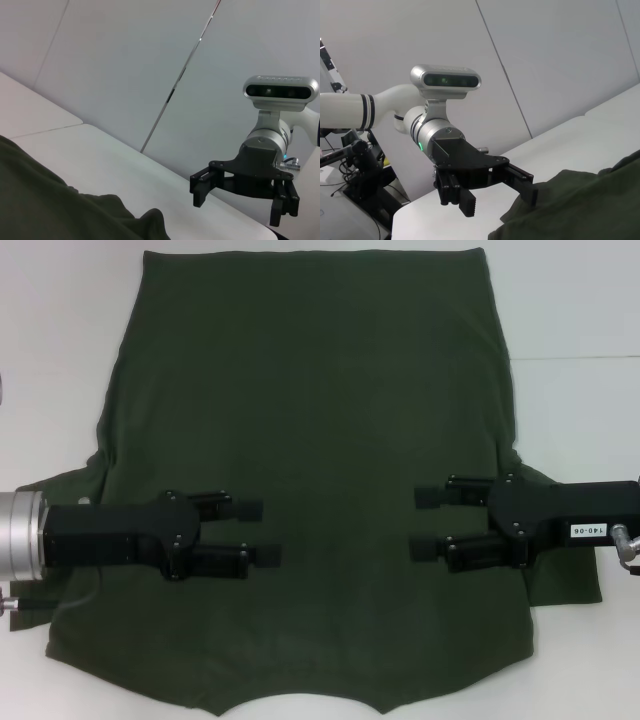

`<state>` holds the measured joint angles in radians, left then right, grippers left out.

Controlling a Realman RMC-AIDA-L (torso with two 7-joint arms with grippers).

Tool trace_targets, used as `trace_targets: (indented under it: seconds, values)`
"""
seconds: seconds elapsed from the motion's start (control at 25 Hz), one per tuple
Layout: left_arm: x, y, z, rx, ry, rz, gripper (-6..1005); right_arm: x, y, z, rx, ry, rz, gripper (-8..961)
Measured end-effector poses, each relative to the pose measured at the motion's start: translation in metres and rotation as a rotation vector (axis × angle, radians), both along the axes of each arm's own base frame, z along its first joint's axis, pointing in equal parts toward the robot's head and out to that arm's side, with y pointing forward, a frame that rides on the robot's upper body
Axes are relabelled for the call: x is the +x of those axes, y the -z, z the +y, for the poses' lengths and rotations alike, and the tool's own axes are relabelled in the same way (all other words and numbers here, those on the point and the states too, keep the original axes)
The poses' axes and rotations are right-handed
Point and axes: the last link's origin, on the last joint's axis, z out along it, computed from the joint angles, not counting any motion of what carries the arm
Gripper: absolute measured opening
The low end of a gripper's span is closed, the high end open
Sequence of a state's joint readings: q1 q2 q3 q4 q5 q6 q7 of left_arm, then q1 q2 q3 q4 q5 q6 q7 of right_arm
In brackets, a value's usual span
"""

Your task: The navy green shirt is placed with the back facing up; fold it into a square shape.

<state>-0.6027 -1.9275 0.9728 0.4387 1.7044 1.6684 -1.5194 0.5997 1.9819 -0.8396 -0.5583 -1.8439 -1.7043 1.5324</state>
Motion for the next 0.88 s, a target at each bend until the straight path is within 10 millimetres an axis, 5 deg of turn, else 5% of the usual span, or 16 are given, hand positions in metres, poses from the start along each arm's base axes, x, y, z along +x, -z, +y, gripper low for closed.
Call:
trace_targets:
  seconds: [0.68, 0.88]
  values:
    - [0.001, -0.001, 0.001, 0.005, -0.003, -0.004, 878, -0.002, 0.004, -0.001, -0.011, -0.007, 0.0, 930]
    - [-0.002, -0.02, 0.011, 0.087, -0.102, -0.094, 878, -0.002, 0.004, 0.0, -0.006, -0.004, -0.003, 930]
